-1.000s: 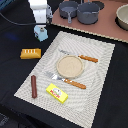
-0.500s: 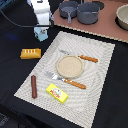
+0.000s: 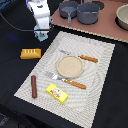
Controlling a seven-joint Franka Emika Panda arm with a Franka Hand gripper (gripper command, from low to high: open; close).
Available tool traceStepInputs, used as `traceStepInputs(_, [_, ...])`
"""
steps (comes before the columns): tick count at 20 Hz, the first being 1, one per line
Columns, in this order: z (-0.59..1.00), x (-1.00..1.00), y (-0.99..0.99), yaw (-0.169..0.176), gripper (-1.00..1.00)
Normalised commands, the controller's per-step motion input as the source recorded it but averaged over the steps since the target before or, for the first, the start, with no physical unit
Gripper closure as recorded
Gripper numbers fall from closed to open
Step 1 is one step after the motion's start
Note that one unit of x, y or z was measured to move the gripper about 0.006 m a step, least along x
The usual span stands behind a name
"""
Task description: Interact with the objects in diverse but meaningful ways.
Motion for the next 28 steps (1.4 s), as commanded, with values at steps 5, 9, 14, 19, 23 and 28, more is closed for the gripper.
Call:
traceStepInputs(5, [-0.03, 0.05, 0.0, 0.055, 1.0])
traceStepInputs(9, [-0.02, 0.04, 0.0, 0.046, 1.0])
traceStepInputs(14, [-0.05, 0.04, 0.0, 0.052, 1.0])
traceStepInputs(19, [0.81, 0.17, 0.12, 0.009, 1.0])
traceStepInputs(23, [1.0, 0.55, 0.18, -0.006, 1.0])
traceStepInputs(28, [0.9, 0.94, 0.07, -0.013, 1.0])
